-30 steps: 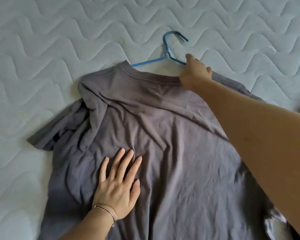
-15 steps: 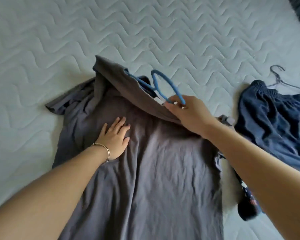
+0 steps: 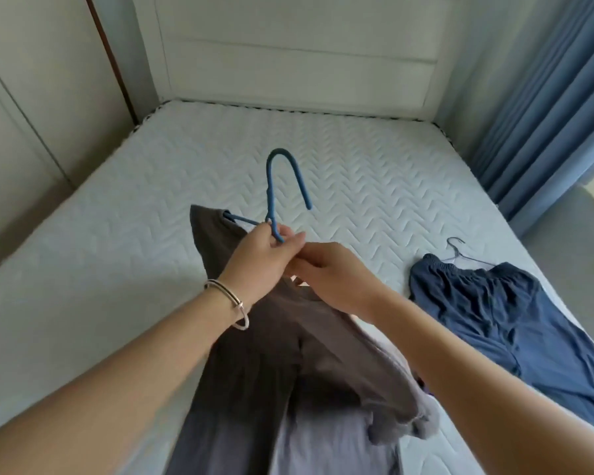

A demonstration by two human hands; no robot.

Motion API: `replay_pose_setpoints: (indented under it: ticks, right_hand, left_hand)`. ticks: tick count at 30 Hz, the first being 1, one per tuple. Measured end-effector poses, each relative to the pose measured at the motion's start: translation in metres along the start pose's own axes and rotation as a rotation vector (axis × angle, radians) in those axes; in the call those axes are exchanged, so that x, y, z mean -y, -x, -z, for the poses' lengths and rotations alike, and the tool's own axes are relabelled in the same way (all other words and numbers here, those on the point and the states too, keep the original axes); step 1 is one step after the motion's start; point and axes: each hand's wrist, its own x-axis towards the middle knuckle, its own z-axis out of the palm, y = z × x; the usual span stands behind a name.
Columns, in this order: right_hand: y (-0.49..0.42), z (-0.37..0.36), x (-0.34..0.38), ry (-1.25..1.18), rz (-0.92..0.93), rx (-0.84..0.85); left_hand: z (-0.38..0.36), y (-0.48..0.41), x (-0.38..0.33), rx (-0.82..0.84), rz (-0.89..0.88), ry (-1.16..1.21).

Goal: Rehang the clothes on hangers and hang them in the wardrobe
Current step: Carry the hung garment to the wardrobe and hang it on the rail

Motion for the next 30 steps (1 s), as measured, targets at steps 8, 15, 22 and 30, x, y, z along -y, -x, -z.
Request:
replay_pose_setpoints:
  ticks: [8, 15, 22, 30]
  right_hand:
    - [0.073, 0.028, 0.147, 0.093, 0.355, -0.002]
    - [0.091, 0.025, 0.248, 0.279, 0.729, -0.144]
    - [0.127, -0.027, 0.325, 0.257, 0.999, 0.092]
    - [0.193, -0.116, 0.422, 0.085, 1.265, 0.167]
  left_hand:
    - [0.13, 0.095, -0.117, -0.047, -0.046, -0.283]
    - [0.2, 0.202, -0.164, -0.133, -0.009, -0.352]
    - [0.266, 0.312, -0.187, -0.492, -0.104, -0.671]
    - [0.337, 0.435, -0.19, -0.929, -0.108, -0.755]
